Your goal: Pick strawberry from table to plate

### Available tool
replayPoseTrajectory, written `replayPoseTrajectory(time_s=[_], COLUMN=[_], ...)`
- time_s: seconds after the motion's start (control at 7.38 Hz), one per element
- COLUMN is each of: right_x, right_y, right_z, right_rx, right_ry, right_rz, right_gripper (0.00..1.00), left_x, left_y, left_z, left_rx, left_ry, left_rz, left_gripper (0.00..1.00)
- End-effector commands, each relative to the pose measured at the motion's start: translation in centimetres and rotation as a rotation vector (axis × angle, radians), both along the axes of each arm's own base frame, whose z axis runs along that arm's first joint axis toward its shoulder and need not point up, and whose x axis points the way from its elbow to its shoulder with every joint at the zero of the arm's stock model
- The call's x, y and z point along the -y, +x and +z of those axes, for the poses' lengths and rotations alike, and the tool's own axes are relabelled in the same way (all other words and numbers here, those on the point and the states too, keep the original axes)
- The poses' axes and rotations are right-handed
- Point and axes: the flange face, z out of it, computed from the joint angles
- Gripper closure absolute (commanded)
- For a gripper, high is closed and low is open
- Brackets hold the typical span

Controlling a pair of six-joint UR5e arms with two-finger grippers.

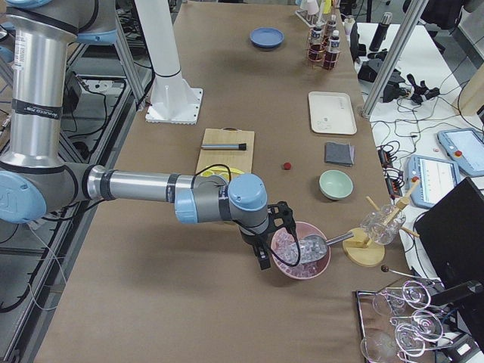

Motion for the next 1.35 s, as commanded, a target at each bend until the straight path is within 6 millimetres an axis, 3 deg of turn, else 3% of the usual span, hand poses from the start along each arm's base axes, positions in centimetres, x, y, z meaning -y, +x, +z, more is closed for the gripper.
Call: replayPoseTrajectory(time_s=[0.0, 0.27, 0.54, 0.81, 1.22], right_x=[-0.3, -0.5, -0.7, -2.0, -2.4], right_y=[0.2, 0.1, 0.1, 0.0, -0.2], right_z=[-0.1, 0.6, 1.0, 2.0, 2.2], right_rx=[0.003, 0.008, 0.008, 0.014, 0.047], right_ry=[-0.003, -0.022, -0.027, -0.045, -0.068], right_rz=[0.005, 0.004, 0.002, 0.003, 0.013], right_gripper=[0.00, 0.00, 0.00, 0.00, 0.00], left_x=[-0.5, -0.7, -1.0, -1.3, -1.7], left_y=[0.0, 0.0, 0.9, 1.1, 1.1], left_z=[-0.1, 0.6, 3.3, 3.7, 5.3], left_rx=[-0.001, 0.002, 0.006, -0.005, -0.003], left_ry=[0.015, 0.006, -0.024, -0.041, -0.075], left_rz=[-0.001, 0.007, 0.027, 0.028, 0.025], left_gripper=[0.02, 0.02, 0.02, 0.03, 0.03])
